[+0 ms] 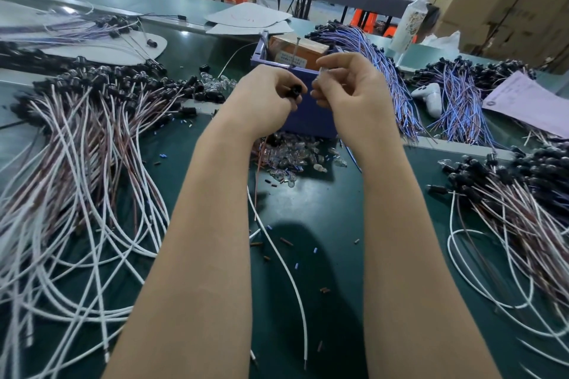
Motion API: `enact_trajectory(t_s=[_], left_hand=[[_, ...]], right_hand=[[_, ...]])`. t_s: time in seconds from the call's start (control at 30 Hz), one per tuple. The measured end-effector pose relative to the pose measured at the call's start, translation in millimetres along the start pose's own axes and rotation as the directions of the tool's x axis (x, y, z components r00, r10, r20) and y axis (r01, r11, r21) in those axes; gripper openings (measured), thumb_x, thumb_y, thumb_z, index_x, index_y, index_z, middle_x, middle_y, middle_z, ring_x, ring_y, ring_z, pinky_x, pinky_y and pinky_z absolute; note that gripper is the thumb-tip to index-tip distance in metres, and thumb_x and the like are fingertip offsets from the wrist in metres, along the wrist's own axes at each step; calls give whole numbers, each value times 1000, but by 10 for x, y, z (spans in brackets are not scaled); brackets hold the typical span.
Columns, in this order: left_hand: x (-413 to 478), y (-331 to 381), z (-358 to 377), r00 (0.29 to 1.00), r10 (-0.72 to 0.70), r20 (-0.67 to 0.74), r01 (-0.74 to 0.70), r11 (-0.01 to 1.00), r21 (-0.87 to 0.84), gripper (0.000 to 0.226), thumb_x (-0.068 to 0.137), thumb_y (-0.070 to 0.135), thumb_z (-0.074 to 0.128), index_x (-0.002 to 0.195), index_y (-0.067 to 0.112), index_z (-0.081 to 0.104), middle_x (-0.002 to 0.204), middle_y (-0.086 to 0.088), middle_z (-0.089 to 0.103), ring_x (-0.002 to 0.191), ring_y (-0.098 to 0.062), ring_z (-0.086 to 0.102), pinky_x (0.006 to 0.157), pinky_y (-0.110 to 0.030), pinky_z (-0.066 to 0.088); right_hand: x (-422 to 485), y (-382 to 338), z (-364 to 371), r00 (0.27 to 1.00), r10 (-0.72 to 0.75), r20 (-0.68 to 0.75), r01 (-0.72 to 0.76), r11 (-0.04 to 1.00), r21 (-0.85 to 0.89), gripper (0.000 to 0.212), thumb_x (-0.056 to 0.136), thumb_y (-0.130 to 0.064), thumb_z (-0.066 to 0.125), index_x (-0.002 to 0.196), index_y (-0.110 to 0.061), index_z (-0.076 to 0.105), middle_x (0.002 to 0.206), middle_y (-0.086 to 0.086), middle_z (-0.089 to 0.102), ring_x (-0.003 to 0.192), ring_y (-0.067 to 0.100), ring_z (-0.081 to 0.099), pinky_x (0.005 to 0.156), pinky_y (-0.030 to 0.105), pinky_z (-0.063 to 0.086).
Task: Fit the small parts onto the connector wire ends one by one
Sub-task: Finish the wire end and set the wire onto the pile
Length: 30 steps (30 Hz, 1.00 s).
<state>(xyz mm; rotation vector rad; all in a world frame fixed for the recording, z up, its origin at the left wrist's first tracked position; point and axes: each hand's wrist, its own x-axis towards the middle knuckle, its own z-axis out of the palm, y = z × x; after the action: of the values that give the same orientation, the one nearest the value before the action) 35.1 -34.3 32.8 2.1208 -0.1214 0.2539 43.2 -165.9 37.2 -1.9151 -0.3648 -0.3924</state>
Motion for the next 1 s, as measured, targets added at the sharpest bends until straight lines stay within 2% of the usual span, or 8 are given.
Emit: enact_trajectory(t_s=[0.1, 0.3, 0.47, 0.6, 0.67, 0.83, 0.9, 1.0], left_hand=[[-4, 3, 0, 1000, 1, 12, -1, 1000, 1, 28, 93, 2, 50, 112, 16, 66, 100, -2, 69, 101, -16, 64, 85, -26, 50], [-23, 49, 8, 995, 63, 73, -69, 994, 83, 30, 93, 6, 49, 116, 15, 65, 108, -8, 68, 101, -21, 61, 89, -28, 48], [3, 20, 15, 997, 68, 47, -70, 996, 59, 25, 93, 10, 55, 117, 12, 61, 110, -4, 68, 105, -16, 60, 95, -27, 46], [10, -8, 23, 995, 103, 18, -103, 994, 42, 9, 94, 16, 56, 101, 20, 56, 92, 3, 69, 72, -5, 55, 67, -20, 41], [7, -14, 27, 993, 115, 20, -115, 993, 35, 7, 94, 18, 56, 100, 23, 56, 86, 5, 69, 65, -1, 51, 62, -18, 39], [-22, -13, 9, 989, 149, -6, -149, 989, 23, 6, 93, 16, 58, 97, 20, 59, 83, 5, 69, 81, -10, 62, 77, -23, 46], [-33, -10, 4, 988, 155, -12, -155, 988, 23, 6, 92, 16, 58, 96, 20, 61, 86, 3, 70, 87, -14, 64, 81, -24, 48], [-31, -3, 16, 989, 151, -11, -150, 988, 40, 8, 92, 17, 58, 98, 19, 64, 88, 1, 72, 89, -14, 65, 79, -22, 48]], right_hand=[[-5, 3, 16, 999, -33, -33, 32, 999, -26, 11, 90, -9, 60, 94, -19, 62, 84, -1, 67, 84, 19, 65, 85, 37, 53], [-5, 46, 29, 998, -56, -40, 53, 996, -77, 8, 85, -9, 67, 90, -15, 70, 81, -3, 70, 77, 8, 65, 78, 24, 54], [10, 66, 18, 998, -51, -42, 47, 995, -90, 9, 84, -10, 67, 88, -17, 70, 81, -5, 69, 76, 8, 65, 77, 22, 53], [20, 91, -41, 997, -7, -76, 9, 1000, 15, 14, 85, -7, 67, 82, -21, 69, 80, 0, 70, 76, 11, 62, 83, 33, 54], [19, 102, -64, 997, -1, -82, 4, 999, 34, 19, 84, -7, 67, 79, -25, 68, 79, 0, 70, 78, 15, 63, 85, 40, 54], [23, 126, -64, 997, 6, -76, -4, 1000, 27, 18, 83, -9, 68, 78, -26, 69, 78, -1, 70, 77, 15, 64, 82, 38, 55], [8, 138, -71, 997, 49, -55, -44, 994, 97, 16, 84, -7, 67, 80, -22, 69, 77, 2, 69, 75, 14, 63, 81, 33, 55], [-15, 145, -72, 994, 106, -41, -97, 980, 175, 15, 86, -6, 65, 79, -19, 68, 75, 4, 67, 72, 13, 63, 82, 32, 55]])
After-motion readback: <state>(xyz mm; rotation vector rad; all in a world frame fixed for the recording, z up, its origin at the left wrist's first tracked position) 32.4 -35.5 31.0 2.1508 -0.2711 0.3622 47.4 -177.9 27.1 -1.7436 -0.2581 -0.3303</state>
